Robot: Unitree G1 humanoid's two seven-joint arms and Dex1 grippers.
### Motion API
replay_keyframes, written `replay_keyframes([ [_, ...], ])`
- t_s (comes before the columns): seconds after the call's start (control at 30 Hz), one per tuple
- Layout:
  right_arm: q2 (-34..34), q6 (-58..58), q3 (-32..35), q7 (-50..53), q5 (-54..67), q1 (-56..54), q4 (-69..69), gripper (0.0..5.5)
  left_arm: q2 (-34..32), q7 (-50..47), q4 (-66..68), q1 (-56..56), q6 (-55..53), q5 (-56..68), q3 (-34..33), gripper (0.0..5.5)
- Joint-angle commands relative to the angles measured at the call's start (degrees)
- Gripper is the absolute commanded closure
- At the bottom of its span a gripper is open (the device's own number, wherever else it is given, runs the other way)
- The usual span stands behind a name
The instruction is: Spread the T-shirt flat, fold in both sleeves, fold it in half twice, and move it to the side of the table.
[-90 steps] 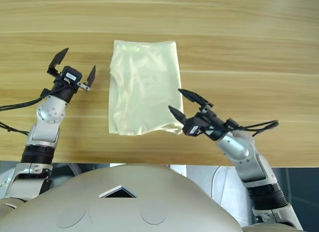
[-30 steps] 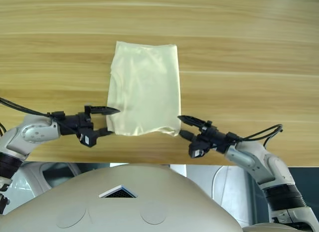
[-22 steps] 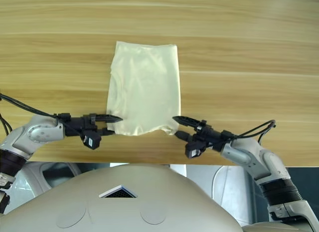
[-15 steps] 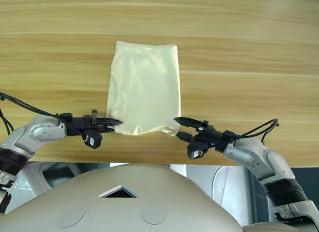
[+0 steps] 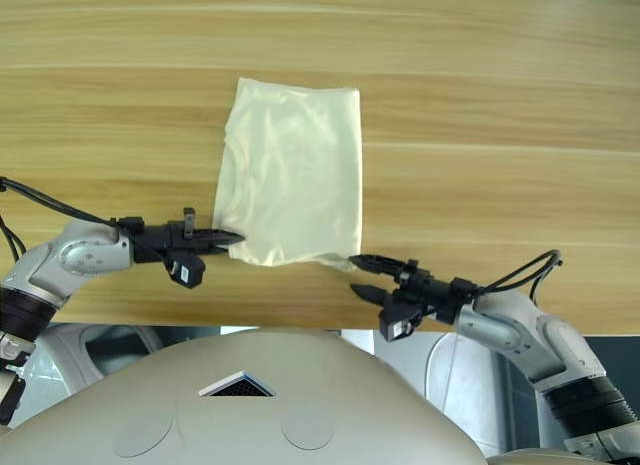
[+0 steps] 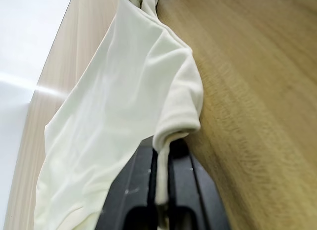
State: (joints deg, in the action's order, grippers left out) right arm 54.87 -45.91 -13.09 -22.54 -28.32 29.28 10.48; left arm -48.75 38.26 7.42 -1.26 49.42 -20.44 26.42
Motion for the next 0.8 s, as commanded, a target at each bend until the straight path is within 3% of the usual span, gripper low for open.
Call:
replay_keyframes([
  [0.03,-1.88,2.06,-2.68,-1.56,-3.73,-3.42,-7.42,2.39,0.12,1.42,1.37,-1.89,-2.22,-1.89,1.28,5.43],
  [0.5,-4.10,-0.02,-6.28,0.75,-4.73,-10.57,-15.98,2.39,0.41,1.63,1.76,-1.18,-2.45,-1.22,1.14,5.44],
  [0.8,-3.92,0.52,-7.09,1.09,-4.06,-11.20,-17.32,4.68,0.82,1.48,2.21,-0.94,-2.25,-1.03,1.21,5.44],
])
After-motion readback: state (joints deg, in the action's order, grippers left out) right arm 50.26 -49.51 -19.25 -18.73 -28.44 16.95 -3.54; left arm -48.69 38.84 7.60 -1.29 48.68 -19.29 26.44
